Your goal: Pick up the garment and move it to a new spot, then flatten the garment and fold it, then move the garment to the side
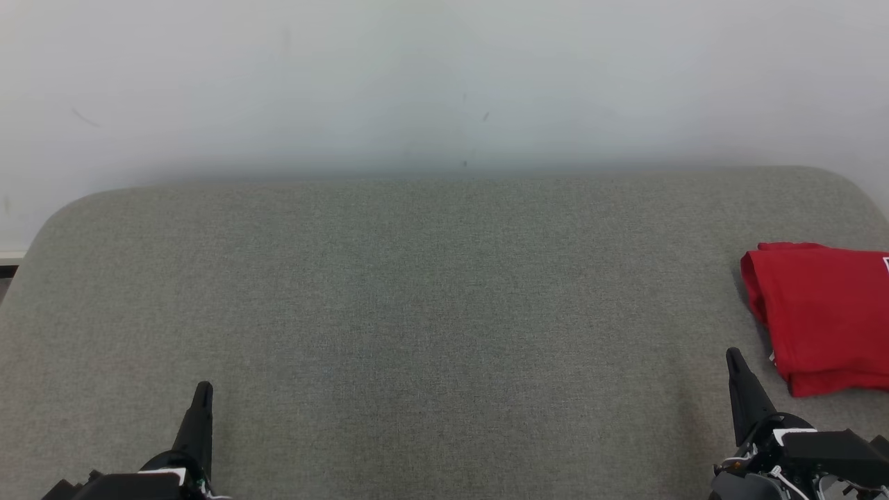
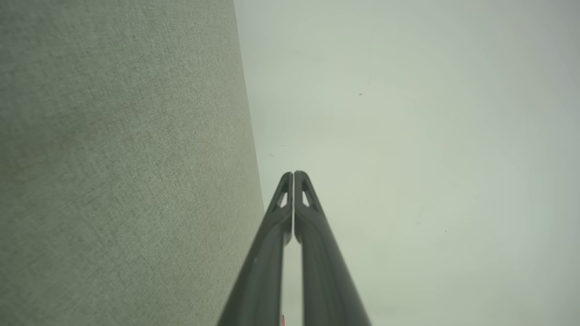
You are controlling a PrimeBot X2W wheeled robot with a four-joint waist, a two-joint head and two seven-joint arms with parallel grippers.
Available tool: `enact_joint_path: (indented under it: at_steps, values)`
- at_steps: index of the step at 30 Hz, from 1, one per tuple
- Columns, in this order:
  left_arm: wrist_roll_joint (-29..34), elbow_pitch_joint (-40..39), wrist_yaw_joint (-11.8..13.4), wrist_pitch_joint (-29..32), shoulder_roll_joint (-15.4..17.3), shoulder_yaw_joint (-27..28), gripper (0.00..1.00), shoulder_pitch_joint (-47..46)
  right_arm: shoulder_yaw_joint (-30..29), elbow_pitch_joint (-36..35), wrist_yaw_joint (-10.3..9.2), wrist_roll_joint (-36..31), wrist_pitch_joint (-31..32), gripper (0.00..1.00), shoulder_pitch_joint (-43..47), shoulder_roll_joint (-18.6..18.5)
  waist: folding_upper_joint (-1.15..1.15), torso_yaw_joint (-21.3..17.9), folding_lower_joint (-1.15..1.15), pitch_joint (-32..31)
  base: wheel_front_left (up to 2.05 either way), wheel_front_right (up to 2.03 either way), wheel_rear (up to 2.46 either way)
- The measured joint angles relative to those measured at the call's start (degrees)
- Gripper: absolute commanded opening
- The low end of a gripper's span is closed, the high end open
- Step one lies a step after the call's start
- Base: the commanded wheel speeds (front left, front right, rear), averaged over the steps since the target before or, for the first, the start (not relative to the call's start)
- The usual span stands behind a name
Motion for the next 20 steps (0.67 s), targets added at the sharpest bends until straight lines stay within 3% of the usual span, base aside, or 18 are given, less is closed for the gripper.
enact_joint_path:
  at_steps: [20]
  values:
    - [0.0, 0.0, 0.0, 0.0, 0.0, 0.0, 0.0, 0.0, 0.0, 0.0, -0.01, 0.0, 0.0, 0.0, 0.0, 0.0, 0.0, 0.0, 0.0, 0.0, 0.0, 0.0, 0.0]
